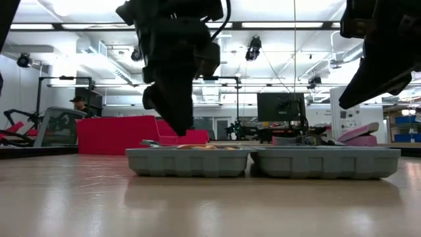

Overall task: Prefit tool cases
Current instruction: Remove the yellow pliers from the prefit tool case to the table

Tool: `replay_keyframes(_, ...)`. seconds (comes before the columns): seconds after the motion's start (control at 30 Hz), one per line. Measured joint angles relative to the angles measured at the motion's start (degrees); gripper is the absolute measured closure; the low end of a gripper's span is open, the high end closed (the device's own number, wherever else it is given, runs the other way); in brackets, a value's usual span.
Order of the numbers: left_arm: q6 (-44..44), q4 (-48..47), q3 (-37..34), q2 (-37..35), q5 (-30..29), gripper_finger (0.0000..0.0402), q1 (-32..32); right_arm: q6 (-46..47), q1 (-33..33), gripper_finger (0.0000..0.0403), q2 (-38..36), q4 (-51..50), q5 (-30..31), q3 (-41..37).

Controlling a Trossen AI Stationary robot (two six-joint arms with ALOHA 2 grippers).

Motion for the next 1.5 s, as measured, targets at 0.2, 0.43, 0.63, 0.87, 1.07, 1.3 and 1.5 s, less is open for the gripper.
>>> replay_keyframes(0.2,-2.44,4.97,0.0,0.0,0.21,0.0216,-0.35,0.0,0.02,0.0332,0.0,0.31,0.97,0.0)
replay_keyframes(0.43,1.48,9.01,0.0,0.0,-0.29,0.0225,-0.38,-0.14,0.02,0.0346,0.0,0.39,1.3,0.0)
replay_keyframes(0.63,-4.02,9.2,0.0,-0.02,0.83,0.0241,-0.33,-0.39,0.02,0.0351,0.0,0.39,1.3,0.0)
replay_keyframes(0.87,-11.81,6.49,0.02,-0.02,0.0,0.0253,-0.27,-0.98,0.02,0.0339,0.0,0.42,1.43,0.0)
replay_keyframes(1.07,-10.52,-0.07,2.56,-0.02,-3.07,0.0261,-0.39,-1.42,0.02,0.0332,0.0,0.39,1.8,0.0)
replay_keyframes(1.3,-5.87,-6.08,11.32,-0.09,-6.64,0.0266,-1.36,-1.06,0.02,0.0343,0.0,0.42,2.79,0.0)
replay_keyframes(1.5,-6.32,-6.65,11.91,-0.13,-6.59,0.0265,-1.45,-0.84,0.02,0.035,0.0,0.44,2.77,0.0)
